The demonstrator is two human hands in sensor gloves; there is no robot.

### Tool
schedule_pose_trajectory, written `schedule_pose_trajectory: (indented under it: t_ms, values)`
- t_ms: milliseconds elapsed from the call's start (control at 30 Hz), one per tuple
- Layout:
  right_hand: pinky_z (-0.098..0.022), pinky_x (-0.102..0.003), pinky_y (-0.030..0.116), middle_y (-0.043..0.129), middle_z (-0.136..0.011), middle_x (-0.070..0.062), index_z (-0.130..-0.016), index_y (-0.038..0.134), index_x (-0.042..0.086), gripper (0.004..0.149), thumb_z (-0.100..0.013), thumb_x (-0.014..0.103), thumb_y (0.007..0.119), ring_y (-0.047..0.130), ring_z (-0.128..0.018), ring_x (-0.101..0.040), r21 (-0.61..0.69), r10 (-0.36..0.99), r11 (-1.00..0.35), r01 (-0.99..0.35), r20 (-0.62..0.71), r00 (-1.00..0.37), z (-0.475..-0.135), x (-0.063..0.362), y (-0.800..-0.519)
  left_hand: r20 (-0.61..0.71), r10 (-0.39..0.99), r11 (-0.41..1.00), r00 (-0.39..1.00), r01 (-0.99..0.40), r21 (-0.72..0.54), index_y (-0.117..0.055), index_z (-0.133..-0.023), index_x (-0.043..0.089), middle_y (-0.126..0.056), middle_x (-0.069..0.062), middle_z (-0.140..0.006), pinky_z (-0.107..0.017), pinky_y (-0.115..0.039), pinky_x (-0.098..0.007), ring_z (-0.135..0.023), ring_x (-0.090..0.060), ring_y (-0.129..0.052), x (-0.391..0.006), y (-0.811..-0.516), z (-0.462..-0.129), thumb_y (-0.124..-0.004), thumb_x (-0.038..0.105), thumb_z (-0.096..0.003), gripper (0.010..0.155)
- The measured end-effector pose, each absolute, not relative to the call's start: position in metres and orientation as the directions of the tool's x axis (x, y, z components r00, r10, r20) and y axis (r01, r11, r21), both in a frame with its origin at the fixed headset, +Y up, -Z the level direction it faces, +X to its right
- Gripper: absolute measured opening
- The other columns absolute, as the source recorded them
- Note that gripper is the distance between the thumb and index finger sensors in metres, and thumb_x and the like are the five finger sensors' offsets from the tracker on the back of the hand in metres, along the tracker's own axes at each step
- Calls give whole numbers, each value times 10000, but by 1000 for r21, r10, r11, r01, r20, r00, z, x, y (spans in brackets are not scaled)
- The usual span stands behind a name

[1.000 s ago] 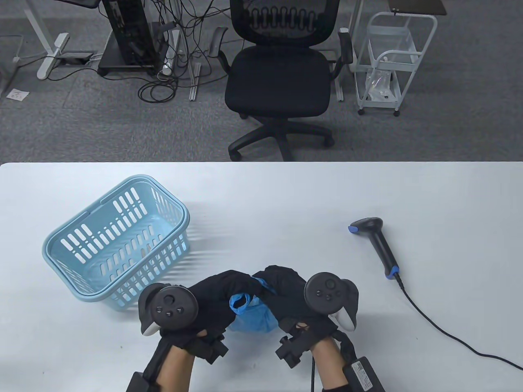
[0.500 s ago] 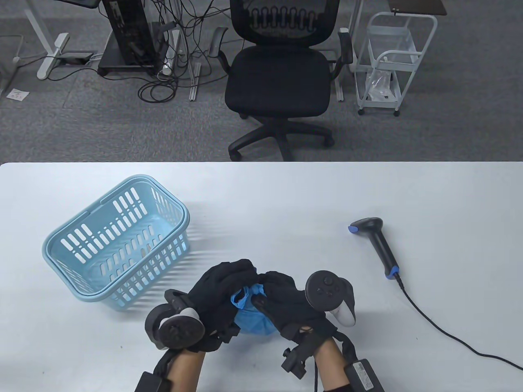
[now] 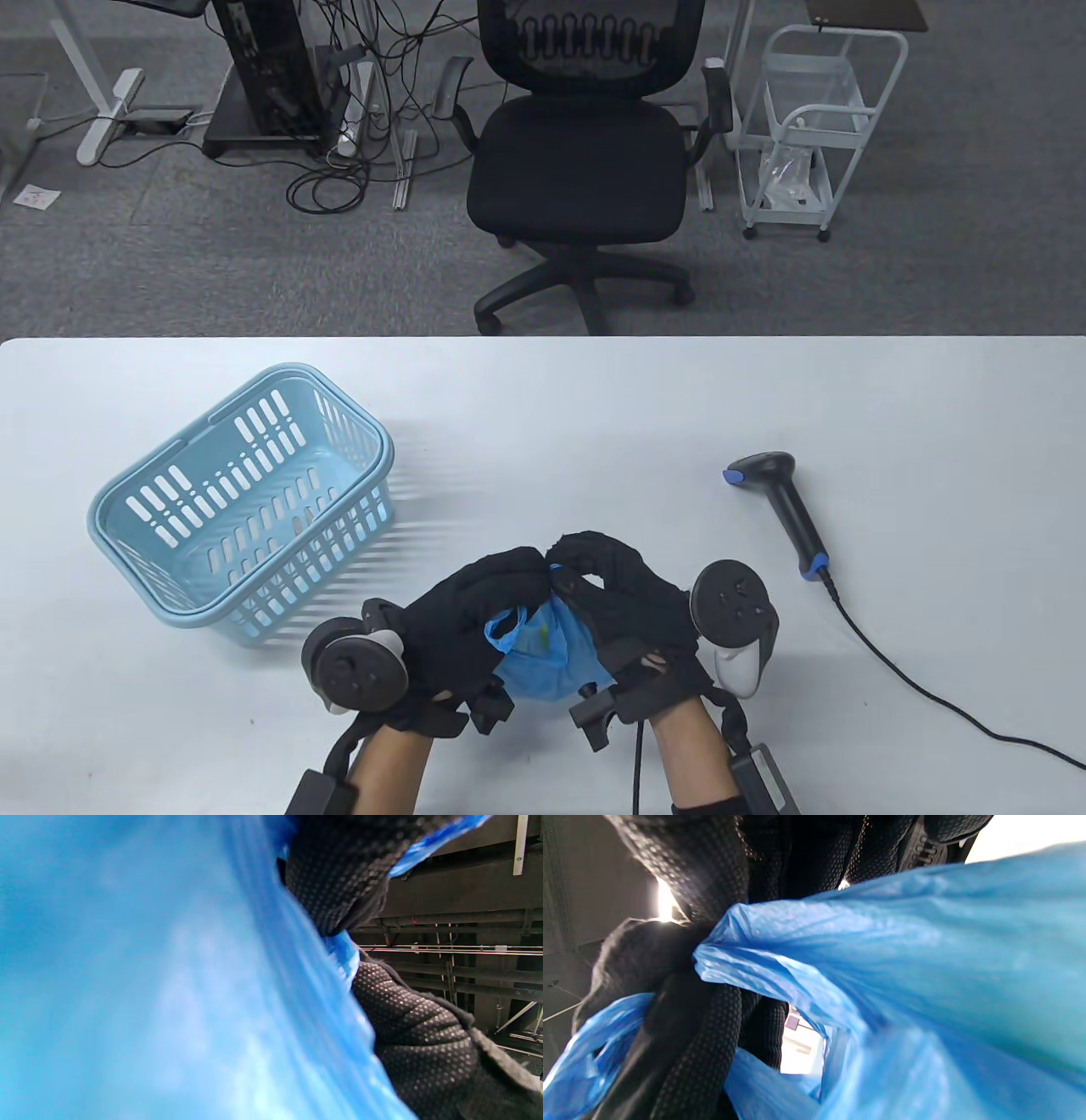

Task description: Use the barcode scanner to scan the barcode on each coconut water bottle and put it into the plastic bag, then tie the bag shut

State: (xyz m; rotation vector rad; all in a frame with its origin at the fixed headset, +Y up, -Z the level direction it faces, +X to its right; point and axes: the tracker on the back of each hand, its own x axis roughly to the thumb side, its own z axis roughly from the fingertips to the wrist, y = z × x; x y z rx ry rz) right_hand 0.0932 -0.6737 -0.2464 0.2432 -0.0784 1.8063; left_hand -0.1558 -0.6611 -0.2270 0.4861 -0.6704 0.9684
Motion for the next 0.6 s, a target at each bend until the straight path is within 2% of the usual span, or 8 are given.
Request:
schedule_pose_trajectory:
  t_ms: [67,133,267,400,600]
  values:
    - [-687,-691,497,840,-927,-91,-838,863,181,373,-517,371,858,668,-970,-443,40,939,-279,-959,221,-264,-244,95,-669,696,610,479,379,-876,57,-873,-976,326,-829,68,-1107,-751,-789,-477,-946,-155,-985,-158,-663,-227,-909,325,-610,368]
    - [-689,-695,486,827,-933,-101,-849,846,170,375,-527,362,837,654,-973,-451,18,913,-343,-939,241,-329,-241,99,-664,680,623,488,387,-872,49,-848,-1028,308,-813,44,-1135,-758,-734,-550,-982,-211,-953,-163,-662,-226,-804,427,-635,413]
    - [-691,-700,477,816,-938,-114,-859,828,153,376,-537,346,808,641,-975,-464,-13,868,-435,-900,259,-423,-237,108,-657,641,587,562,494,-819,116,-822,-1060,317,-790,40,-1167,-777,-658,-610,-1046,-256,-883,-179,-661,-222,-689,456,-664,440]
    - [-694,-703,472,820,-935,-119,-860,825,148,375,-540,342,798,642,-977,-465,-26,834,-503,-864,247,-493,-233,121,-657,586,561,648,585,-751,129,-821,-1073,309,-786,30,-1178,-780,-638,-626,-1066,-276,-861,-205,-666,-220,-680,446,-671,447]
    - [-700,-704,470,820,-928,-125,-866,813,138,375,-544,328,781,640,-976,-464,-36,825,-534,-845,195,-530,-230,140,-666,518,579,713,629,-699,51,-837,-1069,301,-792,13,-1182,-784,-625,-637,-1076,-293,-851,-227,-677,-219,-690,431,-675,441]
